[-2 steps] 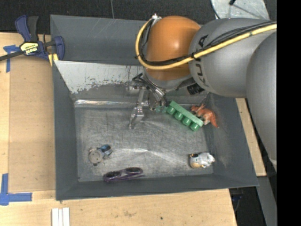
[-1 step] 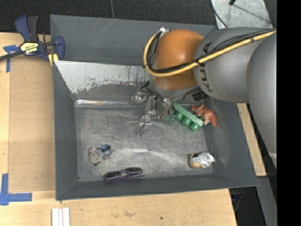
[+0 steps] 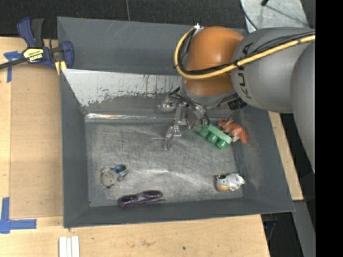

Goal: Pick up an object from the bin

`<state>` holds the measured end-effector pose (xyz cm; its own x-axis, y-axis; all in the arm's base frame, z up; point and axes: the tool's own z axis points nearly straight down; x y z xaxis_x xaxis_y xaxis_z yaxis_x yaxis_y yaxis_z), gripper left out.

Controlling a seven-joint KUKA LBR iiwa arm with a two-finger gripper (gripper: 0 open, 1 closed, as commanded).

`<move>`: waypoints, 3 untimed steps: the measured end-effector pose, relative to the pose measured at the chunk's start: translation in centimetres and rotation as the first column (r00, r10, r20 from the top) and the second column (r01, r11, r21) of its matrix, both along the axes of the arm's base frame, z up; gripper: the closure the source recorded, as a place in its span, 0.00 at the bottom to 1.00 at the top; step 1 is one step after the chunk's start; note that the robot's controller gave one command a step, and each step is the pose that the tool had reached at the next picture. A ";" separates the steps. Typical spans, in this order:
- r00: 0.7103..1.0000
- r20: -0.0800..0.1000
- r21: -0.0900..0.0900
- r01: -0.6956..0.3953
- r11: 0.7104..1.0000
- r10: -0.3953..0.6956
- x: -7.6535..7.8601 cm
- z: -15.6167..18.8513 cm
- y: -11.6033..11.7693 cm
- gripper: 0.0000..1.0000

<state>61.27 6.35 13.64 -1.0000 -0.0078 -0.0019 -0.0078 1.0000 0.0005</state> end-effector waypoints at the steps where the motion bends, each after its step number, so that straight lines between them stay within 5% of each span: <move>1: 1.000 0.008 0.001 0.030 1.000 -0.030 -0.1 -2.8 -3.5 0.00; 3: 0.969 0.003 0.001 0.246 0.969 -0.246 0.0 -5.9 -6.2 0.00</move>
Offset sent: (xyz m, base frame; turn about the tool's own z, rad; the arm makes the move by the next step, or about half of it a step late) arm -0.0112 -0.0362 -0.0617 0.2931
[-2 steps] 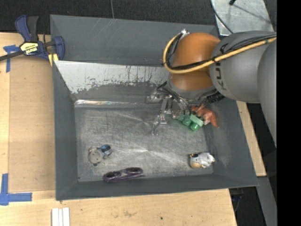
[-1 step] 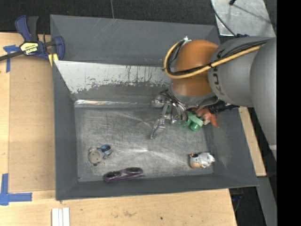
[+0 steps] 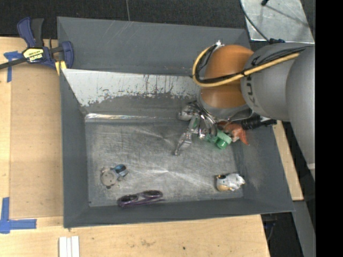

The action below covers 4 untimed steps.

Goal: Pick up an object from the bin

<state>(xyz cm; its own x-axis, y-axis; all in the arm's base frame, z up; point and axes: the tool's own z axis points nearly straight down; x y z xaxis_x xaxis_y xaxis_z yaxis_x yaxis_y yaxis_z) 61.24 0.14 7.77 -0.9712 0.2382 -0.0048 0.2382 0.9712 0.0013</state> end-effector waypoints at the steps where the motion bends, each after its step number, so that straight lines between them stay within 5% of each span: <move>1: 0.995 0.000 -0.002 -0.099 0.995 0.099 -0.1 0.5 0.5 0.00; 2: 0.996 -0.002 0.000 0.088 0.996 -0.088 -3.6 1.0 1.3 0.00; 3: 0.984 -0.006 0.003 0.180 0.984 -0.180 -2.3 1.7 -2.4 0.00; 4: 0.993 -0.001 -0.003 0.121 0.993 -0.121 -1.6 3.7 -4.8 0.00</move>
Offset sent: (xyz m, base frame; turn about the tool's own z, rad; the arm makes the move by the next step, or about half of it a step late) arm -0.0570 0.0169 0.0134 0.1231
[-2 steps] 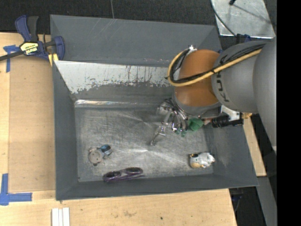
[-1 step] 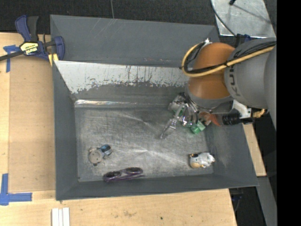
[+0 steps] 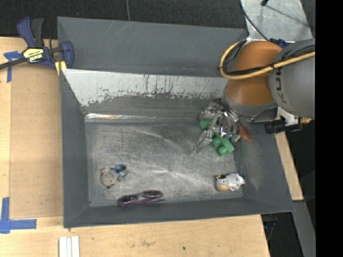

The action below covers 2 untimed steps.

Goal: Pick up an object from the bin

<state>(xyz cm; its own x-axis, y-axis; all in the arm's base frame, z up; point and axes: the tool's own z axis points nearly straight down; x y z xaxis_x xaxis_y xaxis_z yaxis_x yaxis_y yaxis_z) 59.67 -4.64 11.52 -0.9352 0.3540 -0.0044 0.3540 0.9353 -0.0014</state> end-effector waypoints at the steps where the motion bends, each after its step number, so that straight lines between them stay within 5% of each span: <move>1: 0.993 0.001 0.002 -0.117 0.993 0.117 0.8 1.3 -0.1 0.00; 2: 0.996 0.002 0.003 0.089 0.996 -0.089 1.3 -0.8 -2.0 0.00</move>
Offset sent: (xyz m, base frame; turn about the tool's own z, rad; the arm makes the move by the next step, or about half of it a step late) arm 0.0183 -0.0473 -0.0452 -0.0027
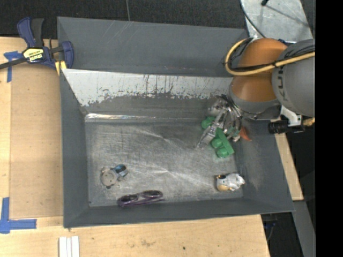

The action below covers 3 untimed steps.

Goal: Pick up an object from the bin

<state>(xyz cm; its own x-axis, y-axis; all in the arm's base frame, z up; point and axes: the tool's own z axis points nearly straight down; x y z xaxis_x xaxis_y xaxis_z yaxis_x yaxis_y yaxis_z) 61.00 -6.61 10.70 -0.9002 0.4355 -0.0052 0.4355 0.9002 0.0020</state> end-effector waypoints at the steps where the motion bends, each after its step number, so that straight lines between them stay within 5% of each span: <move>1: 0.999 0.005 0.001 0.041 0.999 -0.041 -0.9 -0.3 -3.2 0.00; 2: 1.000 0.001 -0.001 0.007 1.000 -0.007 -0.4 -2.1 -6.0 0.00; 3: 0.968 0.014 -0.007 -0.251 0.968 0.251 -4.7 -2.0 -8.6 1.00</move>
Offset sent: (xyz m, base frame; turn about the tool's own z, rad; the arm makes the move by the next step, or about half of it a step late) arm 0.0015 -0.0808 -0.0370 -0.1218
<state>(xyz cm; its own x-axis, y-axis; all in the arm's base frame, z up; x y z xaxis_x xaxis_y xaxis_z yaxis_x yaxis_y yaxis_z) 56.26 -15.18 8.67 -0.9804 0.1957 -0.0213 0.1957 0.9807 0.0019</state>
